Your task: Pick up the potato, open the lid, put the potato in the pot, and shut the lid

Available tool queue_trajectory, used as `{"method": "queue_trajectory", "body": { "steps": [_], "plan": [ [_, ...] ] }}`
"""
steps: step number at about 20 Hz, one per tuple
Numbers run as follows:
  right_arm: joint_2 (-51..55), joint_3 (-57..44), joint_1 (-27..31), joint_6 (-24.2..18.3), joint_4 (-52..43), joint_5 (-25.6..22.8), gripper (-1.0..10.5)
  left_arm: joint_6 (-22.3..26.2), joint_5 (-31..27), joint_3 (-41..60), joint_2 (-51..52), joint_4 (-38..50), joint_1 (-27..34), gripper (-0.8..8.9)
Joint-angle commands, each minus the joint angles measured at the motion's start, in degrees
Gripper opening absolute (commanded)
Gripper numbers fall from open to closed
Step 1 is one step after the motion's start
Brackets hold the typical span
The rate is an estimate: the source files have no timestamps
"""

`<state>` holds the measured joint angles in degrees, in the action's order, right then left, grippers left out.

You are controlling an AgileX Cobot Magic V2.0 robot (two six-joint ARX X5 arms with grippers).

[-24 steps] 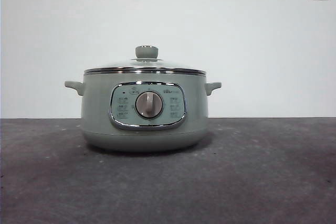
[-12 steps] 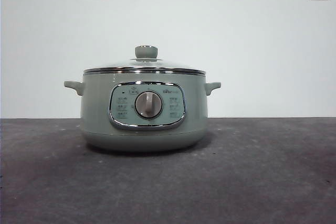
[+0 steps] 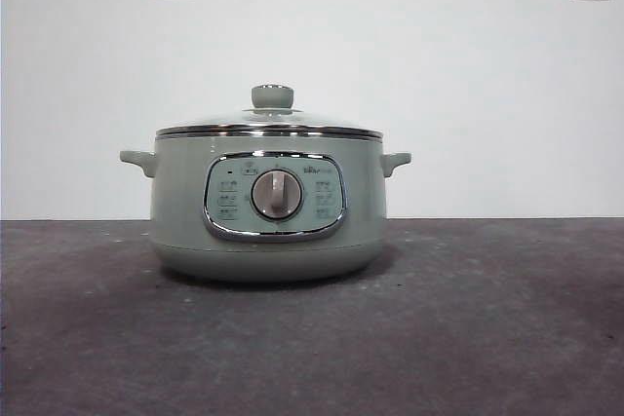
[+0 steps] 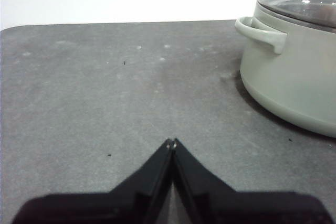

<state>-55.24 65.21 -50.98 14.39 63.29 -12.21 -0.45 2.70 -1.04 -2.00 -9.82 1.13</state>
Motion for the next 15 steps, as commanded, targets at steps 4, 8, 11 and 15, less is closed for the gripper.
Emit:
{"method": "queue_trajectory", "body": {
  "steps": [4,8,11,15],
  "plan": [
    [2.3,-0.5,1.4,-0.9,-0.2,-0.8,0.0,0.7,0.3,0.6,-0.9,0.3,0.1,-0.03],
    [8.4,-7.3,13.4,-12.3,-14.6,1.2,0.0,0.7,0.3,0.6,-1.6,0.4,0.1,-0.03],
    [20.1,-25.4,26.8,-21.3,-40.4,14.4,0.0,0.7,0.3,0.6,-1.8,0.4,0.1,-0.03],
    [35.2,-46.1,39.5,-25.7,-55.9,17.6,0.0,0.7,0.3,0.6,-1.8,0.4,0.1,-0.03]
  ]
}}
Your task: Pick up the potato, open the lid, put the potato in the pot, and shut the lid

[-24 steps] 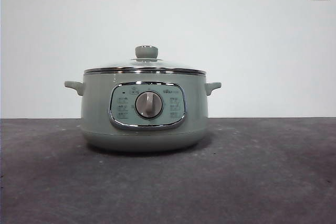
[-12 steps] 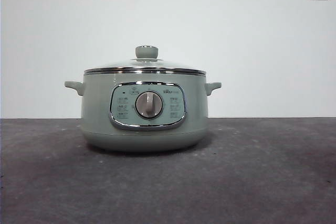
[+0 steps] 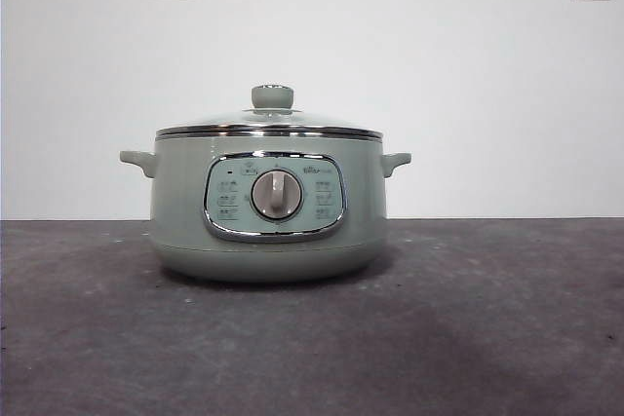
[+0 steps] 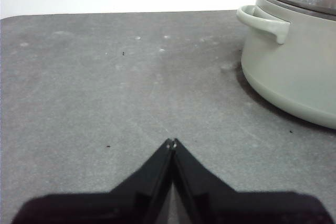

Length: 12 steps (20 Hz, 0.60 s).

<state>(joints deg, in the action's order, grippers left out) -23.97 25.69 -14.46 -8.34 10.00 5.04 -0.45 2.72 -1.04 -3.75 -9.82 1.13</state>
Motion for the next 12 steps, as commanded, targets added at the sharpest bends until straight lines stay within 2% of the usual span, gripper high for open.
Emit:
{"method": "queue_trajectory", "body": {
  "steps": [1,4,12],
  "plan": [
    [6.9,-10.5,5.3,-3.3,-3.7,0.3,0.0,0.7,0.3,0.6,0.0,0.4,0.1,-0.03],
    [14.2,-18.6,9.3,-3.3,-4.0,0.3,0.0,0.7,0.3,0.6,0.0,0.4,0.1,-0.03],
    [21.3,-24.9,9.9,-3.2,-3.7,0.3,0.0,0.7,0.3,0.6,0.0,0.4,0.1,-0.03]
  ]
}}
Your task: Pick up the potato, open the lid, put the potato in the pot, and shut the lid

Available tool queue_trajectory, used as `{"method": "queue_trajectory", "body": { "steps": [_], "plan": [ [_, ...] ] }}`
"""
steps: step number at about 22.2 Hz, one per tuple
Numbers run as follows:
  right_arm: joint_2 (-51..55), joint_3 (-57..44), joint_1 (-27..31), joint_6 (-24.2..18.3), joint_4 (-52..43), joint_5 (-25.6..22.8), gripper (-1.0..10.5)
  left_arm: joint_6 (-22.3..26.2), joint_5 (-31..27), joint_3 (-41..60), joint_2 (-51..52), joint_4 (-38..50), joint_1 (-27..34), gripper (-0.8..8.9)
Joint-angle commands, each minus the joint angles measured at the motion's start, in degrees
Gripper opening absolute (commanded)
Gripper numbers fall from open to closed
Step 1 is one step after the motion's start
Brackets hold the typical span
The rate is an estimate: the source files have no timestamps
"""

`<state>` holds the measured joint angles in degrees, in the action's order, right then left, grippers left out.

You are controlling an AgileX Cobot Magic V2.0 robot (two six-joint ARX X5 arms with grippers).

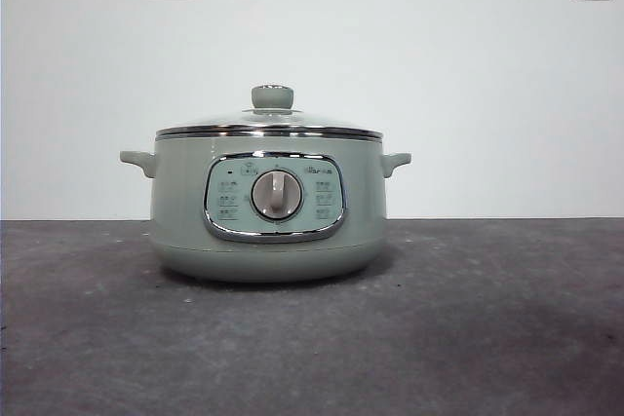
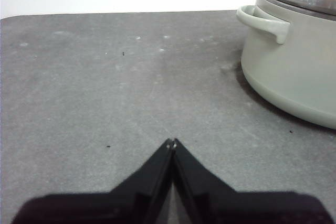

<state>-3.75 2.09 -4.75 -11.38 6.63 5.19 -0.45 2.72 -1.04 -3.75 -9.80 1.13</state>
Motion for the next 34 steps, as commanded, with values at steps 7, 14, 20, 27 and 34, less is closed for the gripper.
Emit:
{"method": "queue_trajectory", "body": {
  "steps": [7,14,20,27,34],
  "plan": [
    [3.3,-1.3,0.7,3.2,3.3,-1.2,0.0,0.7,0.3,0.6,0.0,0.4,0.1,-0.03],
    [3.3,-1.3,0.8,9.9,4.1,-8.0,0.0,0.7,0.3,0.6,-0.1,0.4,0.1,-0.03],
    [3.3,-1.3,0.7,9.9,4.0,-8.2,0.0,0.7,0.3,0.6,-0.1,0.4,0.1,-0.03],
    [3.3,-1.3,0.7,9.9,4.0,-8.2,0.0,0.7,0.3,0.6,-0.1,0.4,0.1,-0.03],
    [3.3,-1.3,0.7,9.9,4.0,-8.2,0.0,0.7,0.3,0.6,-0.1,0.4,0.1,-0.03]
  ]
}}
